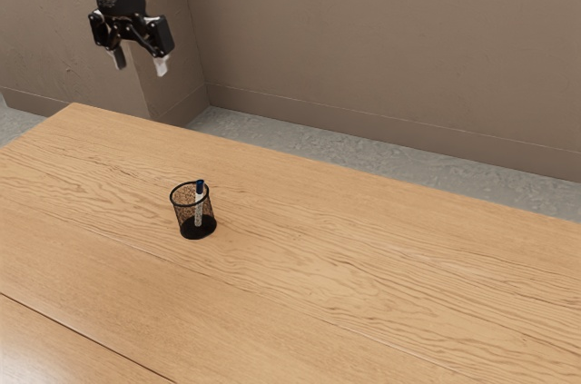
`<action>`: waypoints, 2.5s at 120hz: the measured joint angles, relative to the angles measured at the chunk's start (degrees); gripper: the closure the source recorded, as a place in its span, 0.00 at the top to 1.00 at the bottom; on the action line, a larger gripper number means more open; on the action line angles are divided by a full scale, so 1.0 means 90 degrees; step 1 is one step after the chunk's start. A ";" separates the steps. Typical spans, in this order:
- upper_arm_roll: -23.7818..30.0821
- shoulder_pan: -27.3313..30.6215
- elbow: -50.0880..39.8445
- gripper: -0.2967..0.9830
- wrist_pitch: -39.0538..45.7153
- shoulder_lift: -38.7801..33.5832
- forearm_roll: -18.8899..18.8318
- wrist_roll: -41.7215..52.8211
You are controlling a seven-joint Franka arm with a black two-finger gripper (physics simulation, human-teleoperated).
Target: Take the marker out of the pen holder and place it to the left of the pen holder.
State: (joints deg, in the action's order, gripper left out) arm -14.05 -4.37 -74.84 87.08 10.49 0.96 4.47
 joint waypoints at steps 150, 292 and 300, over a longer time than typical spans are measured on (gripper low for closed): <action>0.0194 -0.0382 -0.0081 0.75 0.1438 0.2911 -0.0515 -0.2065; -0.0141 -0.0477 -0.1713 0.43 0.2034 0.1893 -0.0295 -0.2726; -0.0136 -0.0477 -0.1718 0.37 0.2041 0.1902 -0.0258 -0.2732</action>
State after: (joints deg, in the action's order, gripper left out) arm -15.28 -8.65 -90.30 105.45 27.61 -1.36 -20.11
